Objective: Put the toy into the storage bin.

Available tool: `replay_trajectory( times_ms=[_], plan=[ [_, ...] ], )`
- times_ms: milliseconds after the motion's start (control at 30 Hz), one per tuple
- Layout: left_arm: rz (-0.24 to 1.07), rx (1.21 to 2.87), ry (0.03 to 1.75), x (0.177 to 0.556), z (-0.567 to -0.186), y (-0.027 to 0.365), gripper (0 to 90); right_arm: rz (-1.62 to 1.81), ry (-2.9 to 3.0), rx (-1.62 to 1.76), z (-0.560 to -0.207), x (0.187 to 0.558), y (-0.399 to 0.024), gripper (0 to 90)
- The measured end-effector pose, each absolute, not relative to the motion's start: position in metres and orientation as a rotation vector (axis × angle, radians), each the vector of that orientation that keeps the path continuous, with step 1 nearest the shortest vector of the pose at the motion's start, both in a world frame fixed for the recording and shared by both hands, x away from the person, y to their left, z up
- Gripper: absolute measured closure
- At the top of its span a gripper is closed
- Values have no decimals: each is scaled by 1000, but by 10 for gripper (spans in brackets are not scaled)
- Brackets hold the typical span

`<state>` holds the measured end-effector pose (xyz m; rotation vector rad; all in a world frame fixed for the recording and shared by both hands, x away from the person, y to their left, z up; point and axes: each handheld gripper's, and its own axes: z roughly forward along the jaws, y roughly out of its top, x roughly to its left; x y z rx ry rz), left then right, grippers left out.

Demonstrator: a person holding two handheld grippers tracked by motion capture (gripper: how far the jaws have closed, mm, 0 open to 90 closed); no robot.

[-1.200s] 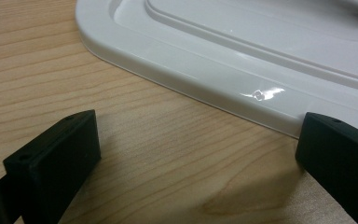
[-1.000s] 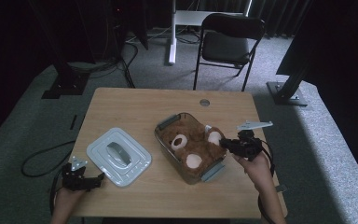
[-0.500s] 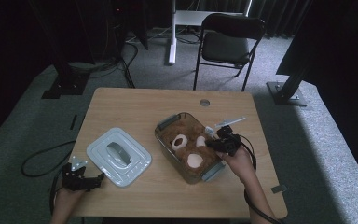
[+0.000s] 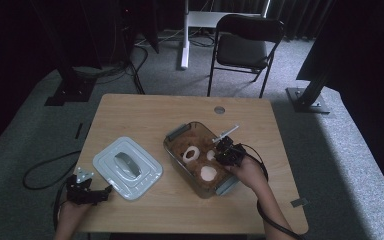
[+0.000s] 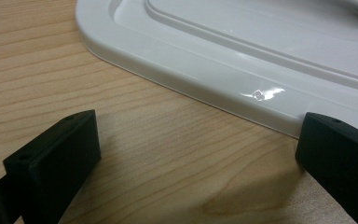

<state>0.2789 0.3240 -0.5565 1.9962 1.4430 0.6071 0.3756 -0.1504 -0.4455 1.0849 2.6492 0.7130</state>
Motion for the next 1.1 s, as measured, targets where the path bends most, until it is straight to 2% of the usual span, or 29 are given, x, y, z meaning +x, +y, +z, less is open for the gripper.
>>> replay_trajectory(
  times_ms=[267,400,733,1100],
  plan=[
    [607,1996,1443,279,-557,324,5,909,2578,1153,-438,370,-167,884],
    [609,1990,1445,279,-557,324,5,1049,2520,1162,-422,360,-183,816],
    [606,1996,1444,279,-556,324,4,1334,2410,1088,-380,318,-210,816],
    [607,1998,1442,279,-556,324,5,1350,2534,972,-395,291,-184,819]
  ],
)
